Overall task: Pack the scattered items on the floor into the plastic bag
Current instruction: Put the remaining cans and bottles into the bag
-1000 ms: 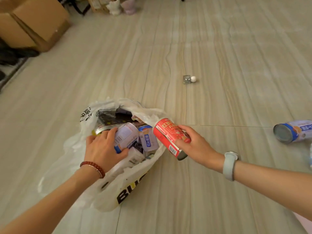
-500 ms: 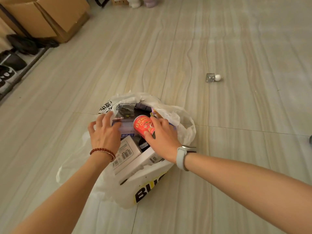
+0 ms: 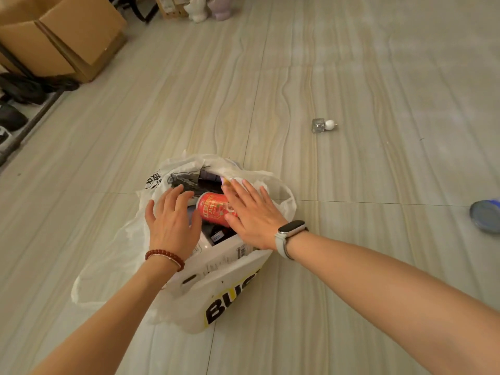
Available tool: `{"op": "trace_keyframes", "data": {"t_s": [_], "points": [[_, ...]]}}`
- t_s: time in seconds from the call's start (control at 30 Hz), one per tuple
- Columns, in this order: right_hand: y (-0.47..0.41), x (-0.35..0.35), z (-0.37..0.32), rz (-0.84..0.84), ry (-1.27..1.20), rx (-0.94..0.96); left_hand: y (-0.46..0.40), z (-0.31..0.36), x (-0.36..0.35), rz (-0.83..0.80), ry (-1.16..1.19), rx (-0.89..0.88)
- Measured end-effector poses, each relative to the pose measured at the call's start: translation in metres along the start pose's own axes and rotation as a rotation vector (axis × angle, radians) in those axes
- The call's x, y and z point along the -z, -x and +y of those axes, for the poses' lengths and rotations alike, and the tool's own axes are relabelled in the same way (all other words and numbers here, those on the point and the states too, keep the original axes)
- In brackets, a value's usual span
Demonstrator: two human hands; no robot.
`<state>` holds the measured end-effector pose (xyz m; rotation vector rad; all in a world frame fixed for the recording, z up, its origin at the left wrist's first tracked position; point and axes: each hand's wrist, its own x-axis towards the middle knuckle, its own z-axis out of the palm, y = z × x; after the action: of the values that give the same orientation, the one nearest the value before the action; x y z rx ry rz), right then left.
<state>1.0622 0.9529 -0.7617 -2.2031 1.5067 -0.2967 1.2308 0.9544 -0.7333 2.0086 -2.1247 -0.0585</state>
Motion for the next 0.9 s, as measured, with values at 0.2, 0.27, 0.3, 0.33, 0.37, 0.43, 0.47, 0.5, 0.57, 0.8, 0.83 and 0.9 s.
{"op": "trace_keyframes", "data": {"t_s": [0.2, 0.27, 0.3, 0.33, 0.37, 0.43, 0.47, 0.5, 0.57, 0.8, 0.83, 0.9], "points": [[0.061, 0.039, 0.045, 0.159, -0.129, -0.082, 0.0, 0.066, 0.004, 0.009, 0.125, -0.153], [0.097, 0.043, 0.069, 0.195, -0.148, -0.141, 0.005, 0.097, -0.006, -0.03, 0.154, -0.25], [0.117, 0.043, 0.082, 0.198, -0.146, -0.189, 0.009, 0.114, -0.013, -0.07, 0.169, -0.299], [0.138, 0.043, 0.096, 0.197, -0.14, -0.247, 0.014, 0.132, -0.022, -0.116, 0.183, -0.347], [0.16, 0.043, 0.11, 0.203, -0.128, -0.307, 0.02, 0.15, -0.032, -0.161, 0.196, -0.401], [0.204, 0.047, 0.141, 0.275, -0.077, -0.435, 0.036, 0.189, -0.052, -0.26, 0.224, -0.492], [0.225, 0.049, 0.157, 0.328, -0.042, -0.514, 0.046, 0.209, -0.063, -0.323, 0.246, -0.517], [0.245, 0.054, 0.172, 0.384, -0.01, -0.607, 0.057, 0.227, -0.072, -0.4, 0.265, -0.533], [0.281, 0.065, 0.198, 0.484, 0.042, -0.826, 0.079, 0.262, -0.094, -0.533, 0.269, -0.587], [0.365, 0.065, 0.244, 0.231, -0.304, -1.395, 0.142, 0.331, -0.133, -0.788, 0.259, -0.586], [0.37, 0.06, 0.246, 0.15, -0.307, -1.352, 0.147, 0.332, -0.136, -0.804, 0.257, -0.587], [0.374, 0.051, 0.246, 0.059, -0.257, -1.285, 0.152, 0.332, -0.141, -0.796, 0.254, -0.595]]}}
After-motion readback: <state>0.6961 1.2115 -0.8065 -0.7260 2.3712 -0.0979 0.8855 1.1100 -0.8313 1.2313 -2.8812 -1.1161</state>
